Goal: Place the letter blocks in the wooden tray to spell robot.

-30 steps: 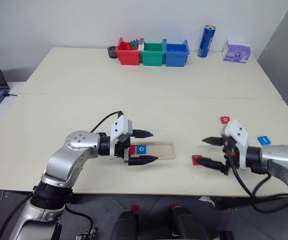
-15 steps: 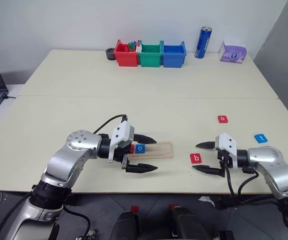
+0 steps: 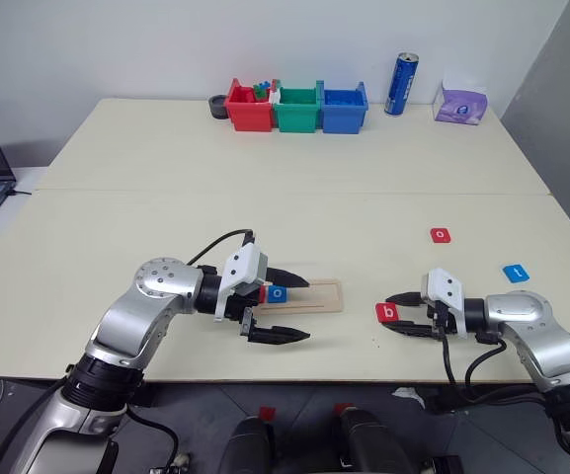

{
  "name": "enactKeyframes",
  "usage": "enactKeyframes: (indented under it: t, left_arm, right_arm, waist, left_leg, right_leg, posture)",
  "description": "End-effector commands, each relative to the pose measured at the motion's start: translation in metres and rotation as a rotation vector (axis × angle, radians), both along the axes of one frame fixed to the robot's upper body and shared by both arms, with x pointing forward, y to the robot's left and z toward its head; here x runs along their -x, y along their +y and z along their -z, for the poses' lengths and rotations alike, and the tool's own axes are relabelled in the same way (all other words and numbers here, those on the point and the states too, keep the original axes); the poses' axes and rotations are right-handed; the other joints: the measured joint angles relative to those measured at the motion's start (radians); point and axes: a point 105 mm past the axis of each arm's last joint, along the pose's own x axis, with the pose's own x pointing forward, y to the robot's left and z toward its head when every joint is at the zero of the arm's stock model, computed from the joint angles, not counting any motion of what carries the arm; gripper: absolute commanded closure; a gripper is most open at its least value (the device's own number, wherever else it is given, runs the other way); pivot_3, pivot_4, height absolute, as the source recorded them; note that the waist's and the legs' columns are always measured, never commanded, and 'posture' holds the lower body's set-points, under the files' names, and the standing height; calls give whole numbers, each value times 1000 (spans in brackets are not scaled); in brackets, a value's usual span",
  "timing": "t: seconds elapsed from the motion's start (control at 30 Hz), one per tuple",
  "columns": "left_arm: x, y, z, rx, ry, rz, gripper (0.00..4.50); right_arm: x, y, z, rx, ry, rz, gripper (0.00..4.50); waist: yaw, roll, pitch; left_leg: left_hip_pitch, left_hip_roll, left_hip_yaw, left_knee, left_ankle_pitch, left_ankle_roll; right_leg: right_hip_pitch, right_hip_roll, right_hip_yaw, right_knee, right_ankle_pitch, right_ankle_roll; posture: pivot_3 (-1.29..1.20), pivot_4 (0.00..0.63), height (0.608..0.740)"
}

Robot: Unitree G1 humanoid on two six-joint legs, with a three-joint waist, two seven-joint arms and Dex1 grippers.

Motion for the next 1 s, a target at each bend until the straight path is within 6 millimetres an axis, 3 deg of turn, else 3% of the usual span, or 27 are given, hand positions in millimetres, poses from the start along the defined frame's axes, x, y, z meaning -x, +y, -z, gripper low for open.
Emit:
enactKeyframes:
  t: [0.03, 0.1, 0.2, 0.33, 0.43, 0.57, 0.7, 1.0]
  left_arm:
    - [-2, -3, -7, 7, -41, 13, 0]
    - [-2, -2, -7, 9, -44, 11, 0]
    - [-10, 9, -13, 19, -70, -32, 0]
    - [-28, 47, -24, -8, -126, -146, 0]
    - [-30, 74, -27, -53, -140, -196, 0]
    - [-24, 92, -22, -98, -136, -222, 0]
    - [-22, 98, -21, -96, -140, -259, 0]
    - [-15, 88, -18, -73, -134, -255, 0]
  right_arm:
    - [-2, 2, -10, -19, -31, -3, 3033]
    - [-3, 4, -14, -33, -36, -3, 3033]
    - [-9, 18, -36, -72, -64, -28, 3033]
    - [-17, 56, -74, -147, -101, -103, 3033]
    - [-21, 83, -84, -161, -97, -162, 3033]
    - [-27, 106, -76, -125, -97, -228, 3033]
    - [-36, 119, -64, -77, -104, -260, 3033]
    - [-41, 123, -41, -18, -96, -290, 3033]
  waist:
    - [0, 0, 0]
    - [0, 0, 0]
    - [-3, 0, 0]
    - [-12, 0, 0]
    - [-12, 1, 0]
    - [-2, 1, 0]
    - [6, 0, 0]
    - [1, 0, 0]
  left_leg:
    - [0, 0, 0, 0, 0, 0]
    - [0, 0, 0, 0, 0, 0]
    - [0, 0, 0, 0, 0, 0]
    - [2, 1, 0, 0, 0, 0]
    - [2, 3, -2, -1, 0, 0]
    - [0, 2, -1, -2, 0, 0]
    - [-8, 1, -1, 0, 0, 0]
    - [-7, 0, -1, 0, 0, 0]
  right_leg:
    - [0, 0, 0, 0, 0, 0]
    - [0, 0, 0, 0, 0, 0]
    - [0, 0, 0, 0, 0, 0]
    - [0, 2, 0, 2, 1, -1]
    - [0, 3, -1, 2, 0, -2]
    - [-1, 1, -2, 1, 2, -7]
    - [-7, -4, -3, 1, 2, -6]
    - [-7, -5, -3, 1, 2, -5]
  posture:
    - [0, 150, 740]
    - [0, 150, 740]
    - [0, 150, 740]
    - [0, 150, 740]
    - [0, 150, 740]
    - [0, 150, 740]
    - [0, 150, 740]
    - [0, 150, 740]
